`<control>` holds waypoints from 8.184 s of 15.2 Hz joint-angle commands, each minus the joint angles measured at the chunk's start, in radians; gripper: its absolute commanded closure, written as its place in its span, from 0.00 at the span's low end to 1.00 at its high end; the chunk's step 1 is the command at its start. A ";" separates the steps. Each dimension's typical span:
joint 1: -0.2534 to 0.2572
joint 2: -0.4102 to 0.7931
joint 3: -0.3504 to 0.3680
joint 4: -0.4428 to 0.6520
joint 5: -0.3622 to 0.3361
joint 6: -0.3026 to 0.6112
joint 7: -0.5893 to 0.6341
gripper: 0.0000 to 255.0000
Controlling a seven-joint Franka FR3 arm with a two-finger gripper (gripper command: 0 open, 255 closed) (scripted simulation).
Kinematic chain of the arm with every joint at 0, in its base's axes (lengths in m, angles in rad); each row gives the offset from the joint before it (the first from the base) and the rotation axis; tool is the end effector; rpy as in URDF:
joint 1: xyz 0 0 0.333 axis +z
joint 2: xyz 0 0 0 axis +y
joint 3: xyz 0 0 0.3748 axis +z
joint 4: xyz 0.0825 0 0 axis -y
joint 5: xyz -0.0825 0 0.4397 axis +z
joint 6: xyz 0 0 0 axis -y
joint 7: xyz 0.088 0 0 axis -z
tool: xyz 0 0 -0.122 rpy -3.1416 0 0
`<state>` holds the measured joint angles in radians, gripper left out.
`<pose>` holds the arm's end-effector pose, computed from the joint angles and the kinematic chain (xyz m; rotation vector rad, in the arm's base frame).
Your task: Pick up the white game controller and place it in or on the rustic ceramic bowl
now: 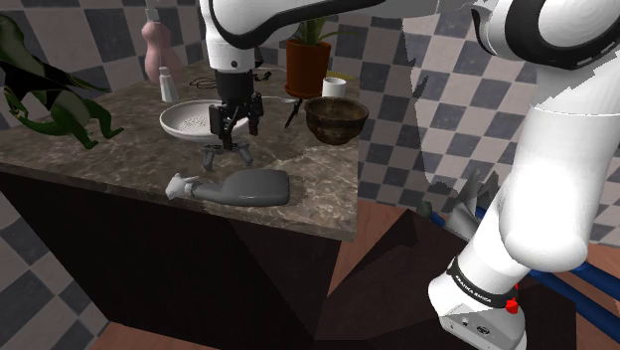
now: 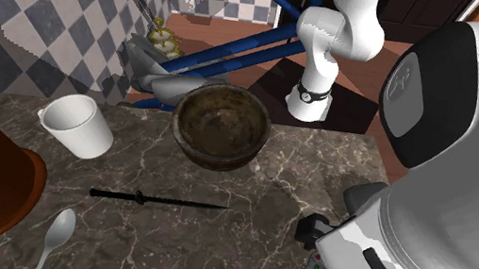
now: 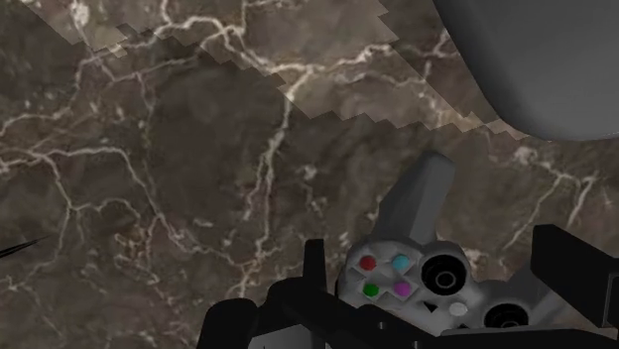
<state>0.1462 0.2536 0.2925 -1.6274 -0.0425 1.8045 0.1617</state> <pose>0.6381 0.2748 0.4976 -3.0977 -0.4393 0.1127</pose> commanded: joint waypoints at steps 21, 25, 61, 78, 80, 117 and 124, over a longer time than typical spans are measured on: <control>-0.044 0.213 0.067 0.302 0.028 -0.098 -0.531 0.00; -0.046 0.209 0.068 0.242 0.028 -0.042 -0.531 0.00; -0.027 0.219 0.073 0.441 0.024 -0.227 -0.511 1.00; 0.089 0.448 0.059 1.072 -0.039 -0.624 -0.479 1.00; 0.026 0.338 0.073 0.876 -0.013 -0.544 -0.495 1.00; -0.434 -0.305 -0.115 -0.165 0.145 -0.187 -1.086 1.00; -0.434 -0.305 -0.114 -0.180 0.145 -0.173 -1.087 1.00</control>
<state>-0.2879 -0.0515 0.1780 -1.8068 0.1026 1.6309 -0.9253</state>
